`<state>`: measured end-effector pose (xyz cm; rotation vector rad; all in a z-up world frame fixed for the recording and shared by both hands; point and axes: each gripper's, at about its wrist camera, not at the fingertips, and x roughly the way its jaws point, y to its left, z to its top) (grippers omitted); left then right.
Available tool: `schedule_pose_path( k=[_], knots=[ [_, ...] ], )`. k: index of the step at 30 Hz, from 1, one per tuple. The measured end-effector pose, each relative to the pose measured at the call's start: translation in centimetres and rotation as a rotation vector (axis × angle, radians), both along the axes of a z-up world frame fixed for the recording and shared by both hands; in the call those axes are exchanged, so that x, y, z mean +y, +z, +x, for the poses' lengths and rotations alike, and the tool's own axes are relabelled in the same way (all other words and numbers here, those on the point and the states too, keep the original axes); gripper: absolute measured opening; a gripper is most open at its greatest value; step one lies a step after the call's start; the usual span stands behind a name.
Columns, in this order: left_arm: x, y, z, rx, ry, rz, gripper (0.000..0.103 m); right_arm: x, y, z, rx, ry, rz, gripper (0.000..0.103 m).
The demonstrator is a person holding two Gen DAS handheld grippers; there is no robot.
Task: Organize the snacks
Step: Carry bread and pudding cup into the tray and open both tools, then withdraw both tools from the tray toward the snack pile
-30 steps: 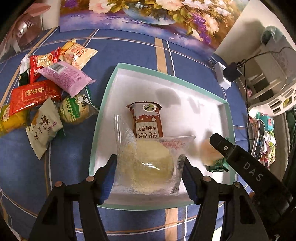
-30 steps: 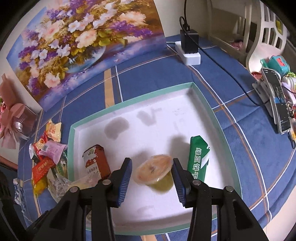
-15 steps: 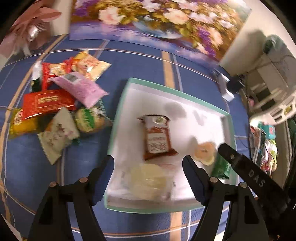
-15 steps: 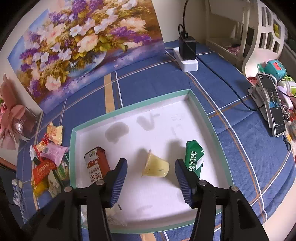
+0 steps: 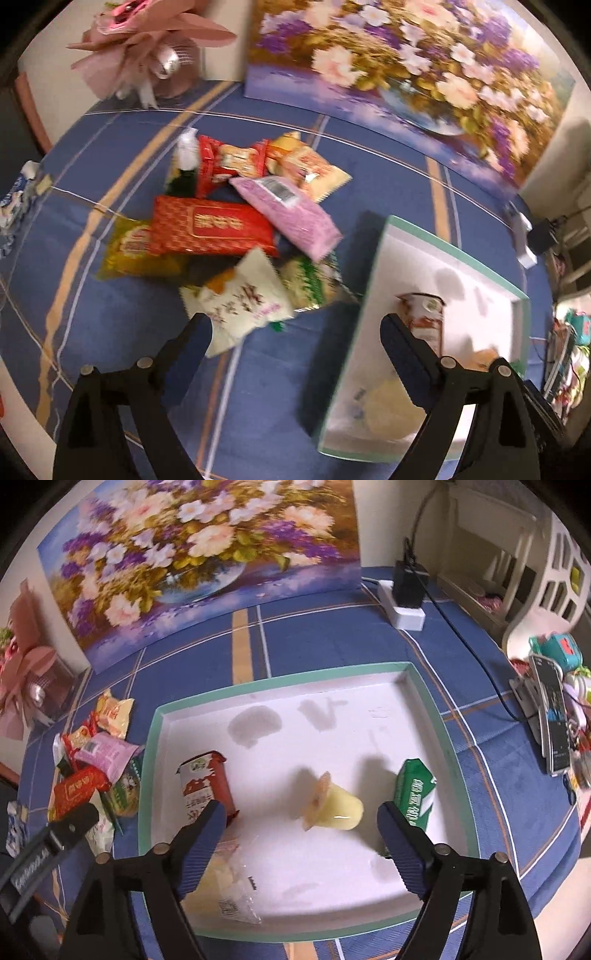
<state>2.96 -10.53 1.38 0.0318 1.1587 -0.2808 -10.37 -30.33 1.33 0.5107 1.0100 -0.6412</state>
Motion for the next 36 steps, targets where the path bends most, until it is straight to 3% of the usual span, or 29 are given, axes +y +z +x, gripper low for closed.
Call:
schedule_pose_path(
  k=[4,7,22,27,33,36],
  knots=[
    [0.5,0.1,0.4,-0.020,0.008,0.000,0.093,0.8,0.2,0.3,-0.019,0.024,-0.012,0.103],
    [0.9,0.2,0.7,-0.037,0.009,-0.009,0.100,1.3,0.3,0.6,-0.045,0.043,-0.017,0.103],
    [4.8,0.6,3.2,-0.134,0.069,-0.047,0.100,3.8,-0.1,2.4,-0.083,0.133,0.002,0.103],
    [6.5,0.3,4.5,-0.122,0.082,-0.048,0.101,4.2,0.6,2.8,-0.189,0.118,0.060,0.103],
    [9.1,0.4,5.8,-0.120,0.123,-0.032,0.101,5.1,0.3,4.0,-0.216,0.118,0.109,0.103],
    [10.5,0.1,6.5,-0.093,0.148,-0.067,0.100,5.5,-0.3,4.5,-0.201,0.115,0.120,0.103]
  ],
)
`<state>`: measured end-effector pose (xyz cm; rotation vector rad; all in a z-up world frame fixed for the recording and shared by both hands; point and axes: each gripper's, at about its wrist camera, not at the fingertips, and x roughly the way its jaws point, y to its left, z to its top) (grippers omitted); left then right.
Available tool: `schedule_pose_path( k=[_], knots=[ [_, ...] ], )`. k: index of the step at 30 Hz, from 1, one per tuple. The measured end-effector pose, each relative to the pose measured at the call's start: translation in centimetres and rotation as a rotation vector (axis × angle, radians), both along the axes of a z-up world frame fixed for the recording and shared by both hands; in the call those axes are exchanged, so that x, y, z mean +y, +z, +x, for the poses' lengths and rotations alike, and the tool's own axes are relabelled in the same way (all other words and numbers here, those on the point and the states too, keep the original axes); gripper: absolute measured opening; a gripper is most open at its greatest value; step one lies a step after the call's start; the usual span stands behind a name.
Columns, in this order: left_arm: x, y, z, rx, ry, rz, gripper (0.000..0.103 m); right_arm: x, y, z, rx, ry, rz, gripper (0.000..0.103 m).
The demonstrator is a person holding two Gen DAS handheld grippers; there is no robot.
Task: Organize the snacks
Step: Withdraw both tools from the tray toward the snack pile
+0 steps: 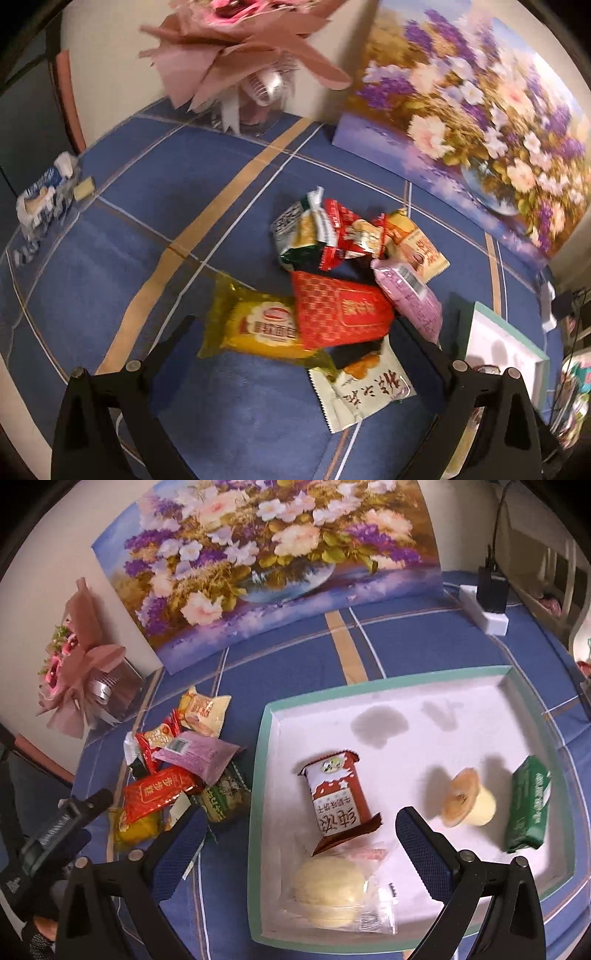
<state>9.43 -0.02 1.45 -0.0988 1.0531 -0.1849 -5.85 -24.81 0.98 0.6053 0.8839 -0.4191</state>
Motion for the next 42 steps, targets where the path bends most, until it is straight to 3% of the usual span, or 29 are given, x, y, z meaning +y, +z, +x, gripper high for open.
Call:
schedule_pose_path(
  k=[3,6,12,15,23,42],
  knots=[
    [1.3,-0.7,0.7,0.050,0.027,-0.038,0.100,0.8,0.0,0.5,0.005,0.017,-0.032,0.103],
    [2.6,-1.4,1.2,0.085,0.055,-0.064,0.100,1.3,0.0,1.0,-0.042,0.037,0.008,0.103],
    [4.6,-2.0,1.9,0.109,0.084,-0.050,0.100,3.7,0.0,2.8,-0.037,0.106,-0.027,0.103],
    [5.7,-2.2,2.2,0.120,0.103,-0.072,0.100,5.0,-0.1,3.9,-0.051,0.148,0.010,0.103],
    [7.6,-2.4,3.0,0.134,0.128,-0.132,0.100,9.0,0.2,7.0,0.000,0.172,-0.060,0.103],
    [3.5,-5.8,4.7,0.231,-0.018,-0.181,0.100,12.1,-4.7,11.3,0.197,0.113,-0.121,0.103]
  ],
)
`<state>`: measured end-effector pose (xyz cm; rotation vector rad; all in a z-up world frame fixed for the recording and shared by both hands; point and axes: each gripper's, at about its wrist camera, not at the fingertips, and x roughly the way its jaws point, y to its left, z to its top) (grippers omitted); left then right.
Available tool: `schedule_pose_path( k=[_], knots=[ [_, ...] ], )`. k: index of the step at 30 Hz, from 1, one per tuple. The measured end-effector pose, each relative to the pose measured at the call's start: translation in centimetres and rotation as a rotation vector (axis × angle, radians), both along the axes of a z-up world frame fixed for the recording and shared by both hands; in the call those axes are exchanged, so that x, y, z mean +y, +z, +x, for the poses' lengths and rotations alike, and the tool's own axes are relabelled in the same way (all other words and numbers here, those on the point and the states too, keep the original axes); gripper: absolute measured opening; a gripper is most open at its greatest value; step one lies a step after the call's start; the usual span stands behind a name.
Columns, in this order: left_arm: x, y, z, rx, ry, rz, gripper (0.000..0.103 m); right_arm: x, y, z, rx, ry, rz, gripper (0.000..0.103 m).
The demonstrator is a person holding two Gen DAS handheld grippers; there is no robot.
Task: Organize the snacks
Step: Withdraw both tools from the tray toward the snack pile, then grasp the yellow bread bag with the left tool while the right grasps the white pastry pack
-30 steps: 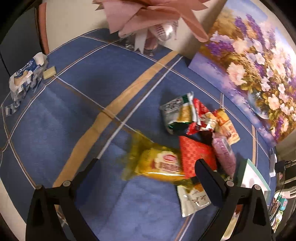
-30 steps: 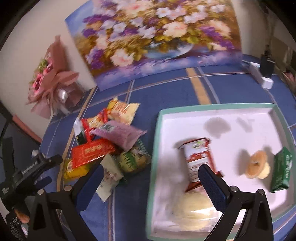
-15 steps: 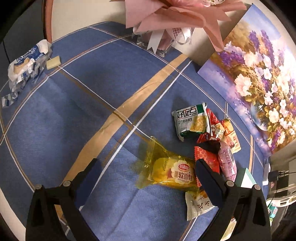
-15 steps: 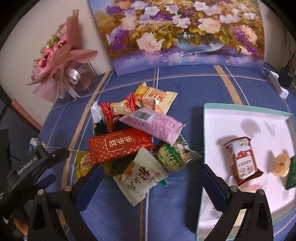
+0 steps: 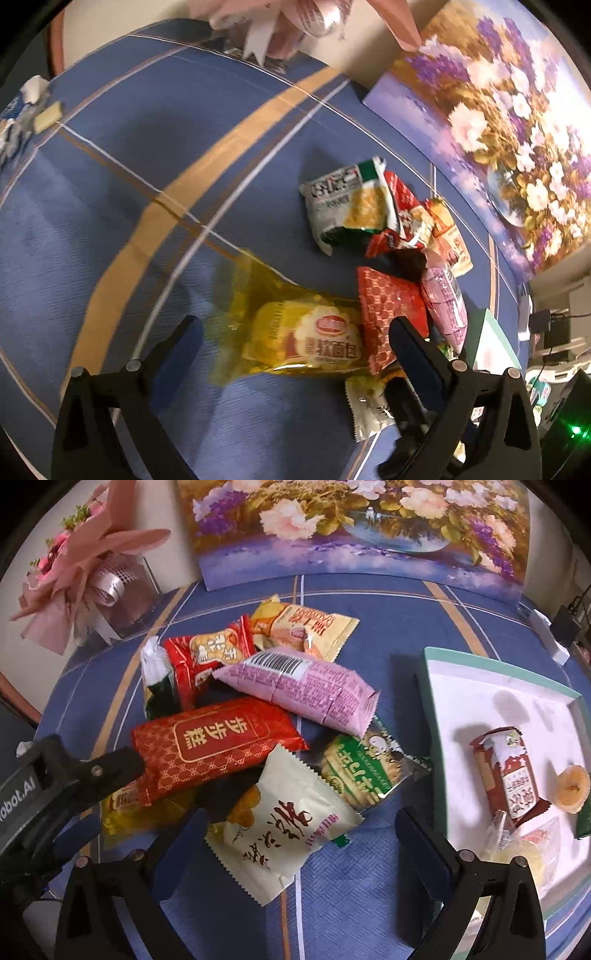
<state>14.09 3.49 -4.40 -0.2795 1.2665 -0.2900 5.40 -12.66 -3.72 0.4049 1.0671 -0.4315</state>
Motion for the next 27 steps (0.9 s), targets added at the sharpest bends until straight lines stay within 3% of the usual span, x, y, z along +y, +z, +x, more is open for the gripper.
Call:
schedule_pose_path(
  k=[10,19,23,27],
  knots=[
    [-2.1,-1.3,0.4,0.021,-0.057,0.027,0.100,0.2,-1.1,0.4,0.021,0.015,-0.029,0.103],
    [2.4,-0.9,0.7,0.053,0.090,0.022,0.100,-0.3,-1.8,0.3,0.043,-0.003,-0.021,0.103],
    [4.2,-0.8,0.7,0.051,0.151,0.103,0.100,0.0,-1.7,0.1,0.050,-0.005,-0.027,0.103],
    [5.4,-0.8,0.7,0.069,0.181,0.051,0.100,0.0,-1.8,-0.3,0.058,-0.016,-0.031,0.103]
  ],
)
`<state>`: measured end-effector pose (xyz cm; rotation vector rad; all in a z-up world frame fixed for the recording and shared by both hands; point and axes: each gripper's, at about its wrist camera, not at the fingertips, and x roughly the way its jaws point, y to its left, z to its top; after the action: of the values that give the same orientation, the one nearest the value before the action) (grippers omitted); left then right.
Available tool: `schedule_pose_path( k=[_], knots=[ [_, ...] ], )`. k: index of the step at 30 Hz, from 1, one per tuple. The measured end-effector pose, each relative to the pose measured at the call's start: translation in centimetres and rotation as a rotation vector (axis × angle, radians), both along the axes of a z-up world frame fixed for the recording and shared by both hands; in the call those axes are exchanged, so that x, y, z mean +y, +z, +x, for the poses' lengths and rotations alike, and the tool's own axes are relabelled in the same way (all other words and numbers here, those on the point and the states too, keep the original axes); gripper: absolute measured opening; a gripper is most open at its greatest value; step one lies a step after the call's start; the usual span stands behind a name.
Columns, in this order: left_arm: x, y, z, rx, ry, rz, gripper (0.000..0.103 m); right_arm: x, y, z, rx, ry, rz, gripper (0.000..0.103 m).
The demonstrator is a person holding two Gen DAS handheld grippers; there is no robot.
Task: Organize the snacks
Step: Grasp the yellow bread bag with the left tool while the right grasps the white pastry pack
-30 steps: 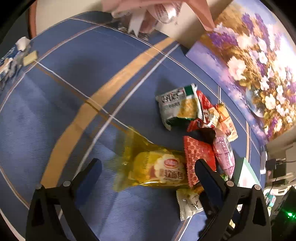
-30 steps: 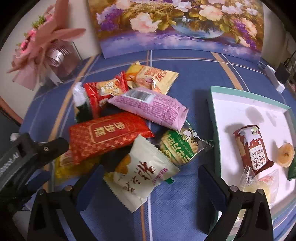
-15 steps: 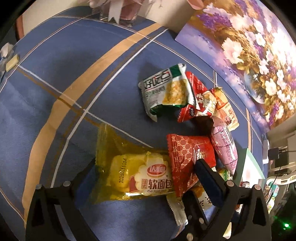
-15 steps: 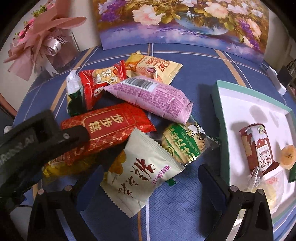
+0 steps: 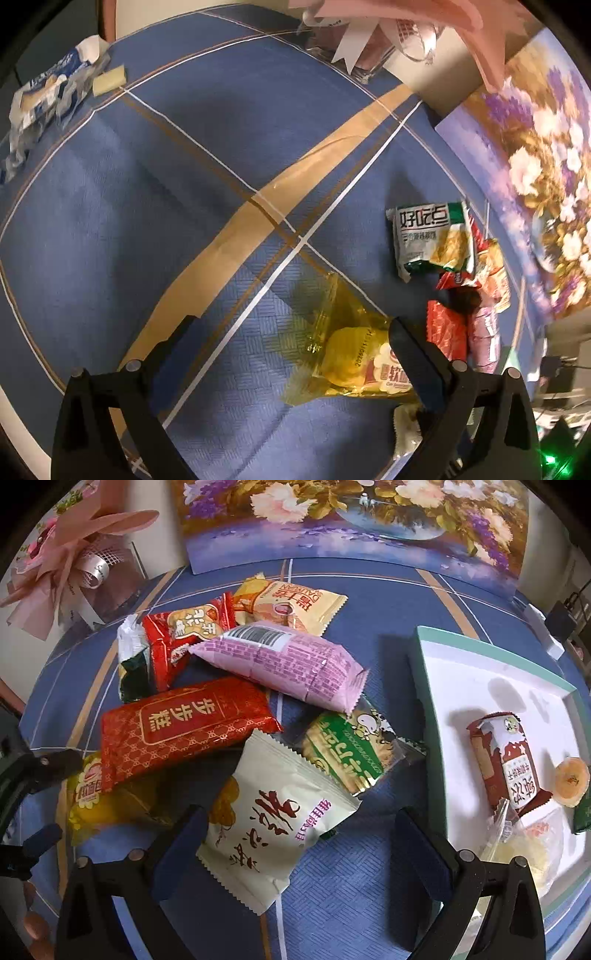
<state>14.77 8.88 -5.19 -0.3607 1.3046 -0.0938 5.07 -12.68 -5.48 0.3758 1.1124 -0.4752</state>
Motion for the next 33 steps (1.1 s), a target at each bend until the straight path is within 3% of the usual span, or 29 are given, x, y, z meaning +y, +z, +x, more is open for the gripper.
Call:
schedule_pose_path(
  k=[7,12,22,33],
  knots=[
    [-3.2,0.2,-0.3,-0.024,-0.129,0.006,0.100,0.0,-0.1,-0.1,0.007,0.000,0.006,0.103],
    [-4.6,-1.6,0.1,0.009,-0.139,-0.021,0.100,0.0,-0.2,0.0,0.007,0.000,0.007,0.103],
    [-6.5,-1.6,-0.1,-0.005,-0.212,0.052,0.100,0.7,-1.2,0.3,0.037,0.006,0.011,0.103],
    [-3.4,-1.1,-0.3,0.004,-0.134,0.049,0.095,-0.2,-0.8,0.0,0.031,-0.003,0.027,0.091]
  ],
)
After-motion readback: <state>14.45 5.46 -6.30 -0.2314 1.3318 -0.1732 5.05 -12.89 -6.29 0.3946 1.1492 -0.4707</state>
